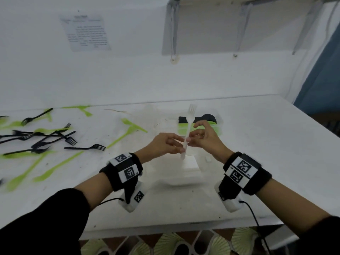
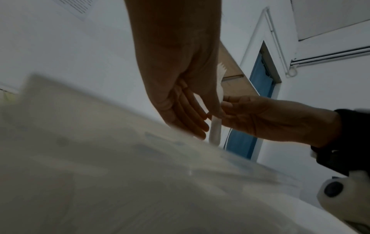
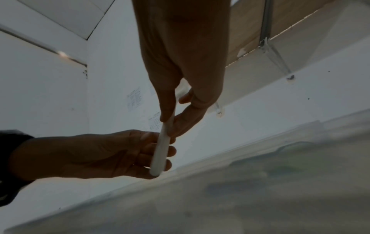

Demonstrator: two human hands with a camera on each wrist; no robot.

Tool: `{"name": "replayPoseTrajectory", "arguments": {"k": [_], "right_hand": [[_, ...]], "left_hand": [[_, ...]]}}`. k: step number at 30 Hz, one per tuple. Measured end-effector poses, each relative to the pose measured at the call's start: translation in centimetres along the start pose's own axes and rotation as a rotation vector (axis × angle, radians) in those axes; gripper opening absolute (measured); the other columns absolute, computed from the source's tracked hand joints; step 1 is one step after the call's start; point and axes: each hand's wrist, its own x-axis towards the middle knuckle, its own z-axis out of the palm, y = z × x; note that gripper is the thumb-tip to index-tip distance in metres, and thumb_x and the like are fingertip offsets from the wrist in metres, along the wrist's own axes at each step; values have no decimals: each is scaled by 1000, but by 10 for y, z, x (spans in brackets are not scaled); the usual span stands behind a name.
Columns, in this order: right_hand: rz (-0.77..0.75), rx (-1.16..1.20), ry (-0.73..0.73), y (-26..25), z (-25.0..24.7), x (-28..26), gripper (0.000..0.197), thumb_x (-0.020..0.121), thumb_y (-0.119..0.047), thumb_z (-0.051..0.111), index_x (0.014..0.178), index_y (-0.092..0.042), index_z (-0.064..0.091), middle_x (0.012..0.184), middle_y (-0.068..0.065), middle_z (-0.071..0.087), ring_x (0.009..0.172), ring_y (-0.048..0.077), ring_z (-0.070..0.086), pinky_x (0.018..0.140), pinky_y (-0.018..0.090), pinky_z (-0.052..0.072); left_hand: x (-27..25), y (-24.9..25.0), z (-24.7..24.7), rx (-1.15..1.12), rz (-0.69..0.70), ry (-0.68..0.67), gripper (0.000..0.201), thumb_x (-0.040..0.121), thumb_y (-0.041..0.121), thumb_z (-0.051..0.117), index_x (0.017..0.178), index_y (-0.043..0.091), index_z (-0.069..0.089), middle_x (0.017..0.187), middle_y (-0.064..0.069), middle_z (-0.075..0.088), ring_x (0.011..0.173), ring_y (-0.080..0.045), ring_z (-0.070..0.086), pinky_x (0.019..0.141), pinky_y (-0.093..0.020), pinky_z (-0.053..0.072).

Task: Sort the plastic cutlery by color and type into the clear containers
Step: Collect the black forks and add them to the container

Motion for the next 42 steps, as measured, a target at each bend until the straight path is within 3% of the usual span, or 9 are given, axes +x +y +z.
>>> {"name": "replayPoseTrajectory", "arguments": {"k": [3,6,9,11,15,20,24,31,42], "right_hand": [[4,2,-5,9,-6,-3,63,75,9,69,120,-21,37,79,7,61,68,14,64,72,27,58],[-1,12,-8,10,-9,-6,67,77,4,70,123,-30,36,83,5,61,71,11,65,72,30,59],[-7,-7,103,12,-17,-5,54,81,-10,70,120,-29,38,95,6,59,85,14,62,72,34,59],[-34,-33,222,16,-28,-2,46,83,-13,69,119,-26,44,92,6,57,83,14,61,68,32,59],[-68,-234,264,28,-46,-2,24,81,-8,70,103,-9,58,84,4,53,69,11,57,59,24,58],[-207,-544,202,40,-53,-4,18,76,-4,72,87,-12,61,76,1,59,60,5,52,63,26,48],[-257,-718,166,44,-51,-2,19,81,-7,66,100,-11,65,79,1,59,71,18,54,71,29,43],[-256,-965,168,48,-57,4,17,83,-7,64,100,-8,67,91,7,59,84,20,56,67,23,32],[-67,-1380,101,47,-51,1,19,84,-2,49,98,-7,62,101,8,58,89,30,57,64,32,37]], "left_hand": [[4,-1,7,23,-22,-28,35,76,3,74,108,4,63,79,-3,70,73,-11,66,74,-23,55],[8,3,11,80,-29,-53,35,76,3,74,108,0,62,82,-8,67,74,-16,66,71,-26,57],[12,6,7,350,42,7,27,76,0,73,101,-2,65,81,-9,66,53,4,59,58,-14,52],[13,5,3,546,90,5,24,75,3,74,98,2,67,85,-11,70,50,9,55,61,-10,45],[8,12,3,879,126,-77,23,80,11,70,103,9,67,98,-5,70,75,-8,59,73,-19,40],[4,23,-1,1176,149,-92,27,87,19,60,115,19,61,110,3,63,106,-15,54,78,-24,37],[9,26,-4,1173,127,-103,26,86,19,63,112,18,62,109,1,64,105,-16,54,75,-23,35],[11,26,3,1019,189,-182,21,79,1,65,99,9,64,99,-6,66,81,-15,56,74,-24,42],[9,16,17,1235,6,-415,44,95,22,51,136,9,43,142,-6,42,129,-21,38,105,-27,29]]}}
